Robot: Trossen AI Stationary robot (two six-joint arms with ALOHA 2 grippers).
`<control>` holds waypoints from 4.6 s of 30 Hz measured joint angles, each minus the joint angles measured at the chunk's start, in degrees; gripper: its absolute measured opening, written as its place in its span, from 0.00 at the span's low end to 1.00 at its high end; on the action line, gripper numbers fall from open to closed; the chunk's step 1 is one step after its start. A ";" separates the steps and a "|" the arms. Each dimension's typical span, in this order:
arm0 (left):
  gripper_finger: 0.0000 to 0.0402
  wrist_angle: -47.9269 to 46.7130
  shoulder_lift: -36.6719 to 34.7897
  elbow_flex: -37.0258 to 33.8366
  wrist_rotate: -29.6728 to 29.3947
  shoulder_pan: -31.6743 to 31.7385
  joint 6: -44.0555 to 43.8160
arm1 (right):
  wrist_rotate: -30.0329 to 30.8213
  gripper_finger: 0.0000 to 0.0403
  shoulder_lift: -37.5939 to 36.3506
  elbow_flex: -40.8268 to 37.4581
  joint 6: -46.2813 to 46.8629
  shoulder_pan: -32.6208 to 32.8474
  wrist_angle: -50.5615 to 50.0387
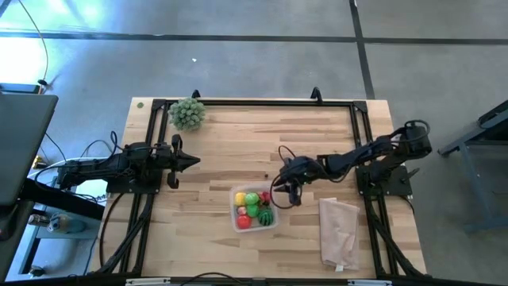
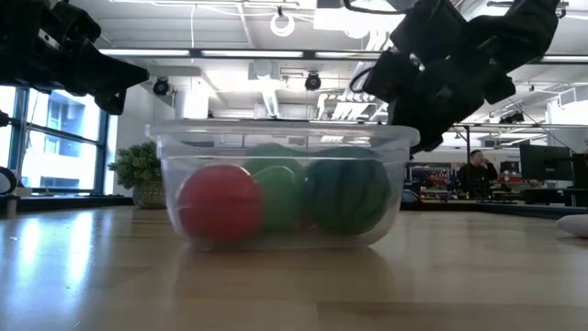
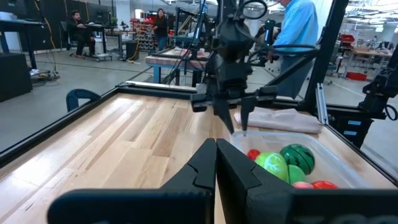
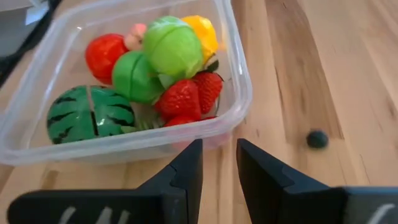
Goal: Pick and placing Produce into tupperware
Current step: Adjust the transparent bin on the table, then put the blueberry into the transparent bin
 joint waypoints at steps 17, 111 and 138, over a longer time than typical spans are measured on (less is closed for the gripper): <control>0.00 0.00 -0.02 0.00 0.02 0.02 0.02 | 3.82 0.22 -0.02 2.35 -5.09 -3.41 -5.34; 0.00 0.00 0.00 0.00 0.02 0.02 0.00 | -1.36 0.33 18.36 9.51 -17.52 -9.93 -2.34; 0.00 0.00 -0.02 0.00 0.02 0.01 0.02 | 1.51 0.31 15.50 9.12 -17.05 -9.91 -6.74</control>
